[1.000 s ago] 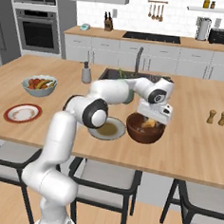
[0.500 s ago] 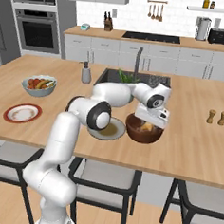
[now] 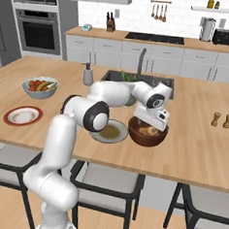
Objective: Pick the chicken drumstick and mushroom from their plates and place them in the bowl. Then put the bowl in the fridge.
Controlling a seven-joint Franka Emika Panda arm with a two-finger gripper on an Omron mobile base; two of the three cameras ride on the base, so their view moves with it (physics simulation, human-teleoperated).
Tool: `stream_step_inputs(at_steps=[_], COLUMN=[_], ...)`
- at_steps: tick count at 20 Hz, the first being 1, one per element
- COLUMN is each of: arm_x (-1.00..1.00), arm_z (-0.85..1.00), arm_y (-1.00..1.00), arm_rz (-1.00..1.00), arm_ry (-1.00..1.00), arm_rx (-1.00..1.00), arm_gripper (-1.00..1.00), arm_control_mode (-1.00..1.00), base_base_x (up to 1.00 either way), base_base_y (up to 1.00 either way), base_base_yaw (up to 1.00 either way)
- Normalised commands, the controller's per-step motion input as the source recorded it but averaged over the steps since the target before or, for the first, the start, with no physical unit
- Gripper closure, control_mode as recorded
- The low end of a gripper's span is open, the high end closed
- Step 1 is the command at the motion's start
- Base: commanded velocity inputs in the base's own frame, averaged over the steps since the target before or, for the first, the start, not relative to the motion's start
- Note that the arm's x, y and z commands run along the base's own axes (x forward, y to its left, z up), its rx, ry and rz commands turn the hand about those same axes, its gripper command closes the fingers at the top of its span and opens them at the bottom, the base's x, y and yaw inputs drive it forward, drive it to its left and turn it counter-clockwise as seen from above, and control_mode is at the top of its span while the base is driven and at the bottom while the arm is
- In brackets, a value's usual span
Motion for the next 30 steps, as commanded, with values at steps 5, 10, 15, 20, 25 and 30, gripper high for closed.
stream_step_inputs(at_steps=[5,10,15,20,25,30], arm_x=[-0.43,-0.27,-0.08,-0.28,-0.10,0.18], arm_z=[0.36,0.25,0.09,-0.01,-0.30,-0.45], arm_y=[-0.06,-0.19,-0.31,-0.28,0.00,0.00], arm_rz=[-0.40,-0.43,-0.40,-0.19,0.00,0.00], arm_ry=[0.00,0.04,0.13,0.06,0.04,0.00], arm_rx=[-0.02,0.00,0.00,0.00,0.06,0.00], arm_gripper=[-1.00,-1.00,-1.00,-1.00,-1.00,-1.00], arm_control_mode=[-1.00,-1.00,-1.00,-1.00,-1.00,-1.00], base_base_x=[0.00,0.00,0.00,0.00,0.00,0.00], base_base_y=[0.00,0.00,0.00,0.00,0.00,0.00], base_base_yaw=[0.00,0.00,0.00,0.00,0.00,0.00])
